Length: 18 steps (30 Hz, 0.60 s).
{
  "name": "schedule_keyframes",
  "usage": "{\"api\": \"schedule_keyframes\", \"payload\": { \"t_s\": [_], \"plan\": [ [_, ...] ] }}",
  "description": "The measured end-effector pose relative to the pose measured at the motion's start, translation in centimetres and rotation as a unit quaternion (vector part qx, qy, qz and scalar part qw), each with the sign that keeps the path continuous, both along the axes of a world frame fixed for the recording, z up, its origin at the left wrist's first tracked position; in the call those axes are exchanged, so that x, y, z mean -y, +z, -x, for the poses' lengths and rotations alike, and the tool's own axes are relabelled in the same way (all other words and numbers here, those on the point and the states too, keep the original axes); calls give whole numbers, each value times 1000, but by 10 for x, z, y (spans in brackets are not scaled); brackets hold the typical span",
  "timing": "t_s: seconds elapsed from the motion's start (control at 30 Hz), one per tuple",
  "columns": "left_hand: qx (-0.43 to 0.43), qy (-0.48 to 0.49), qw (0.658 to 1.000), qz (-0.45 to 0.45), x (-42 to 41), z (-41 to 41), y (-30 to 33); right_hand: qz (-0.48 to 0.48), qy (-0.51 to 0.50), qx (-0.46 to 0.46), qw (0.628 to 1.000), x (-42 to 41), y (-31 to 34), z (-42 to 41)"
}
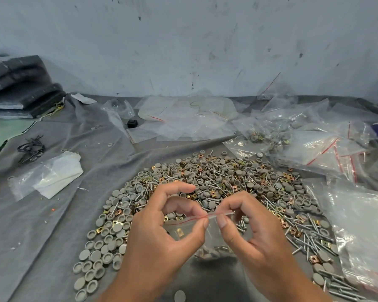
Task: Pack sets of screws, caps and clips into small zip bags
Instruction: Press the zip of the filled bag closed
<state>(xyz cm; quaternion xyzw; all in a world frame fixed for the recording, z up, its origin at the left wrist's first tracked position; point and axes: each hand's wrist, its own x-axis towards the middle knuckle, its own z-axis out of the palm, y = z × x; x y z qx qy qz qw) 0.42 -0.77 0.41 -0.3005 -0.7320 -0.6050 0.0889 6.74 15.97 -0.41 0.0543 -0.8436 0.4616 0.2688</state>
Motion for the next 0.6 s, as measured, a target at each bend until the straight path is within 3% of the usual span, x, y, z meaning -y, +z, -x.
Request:
{"api": "schedule_keyframes", "payload": {
  "t_s": [0.3, 0.6],
  "plan": [
    [-5, -14, 1000, 16, 1, -1, -1, -41, -7, -13, 999, 1, -2, 1],
    [-1, 1, 1000, 19, 4, 3, -3, 14, -10, 1, 1000, -1, -3, 0]
  ]
}}
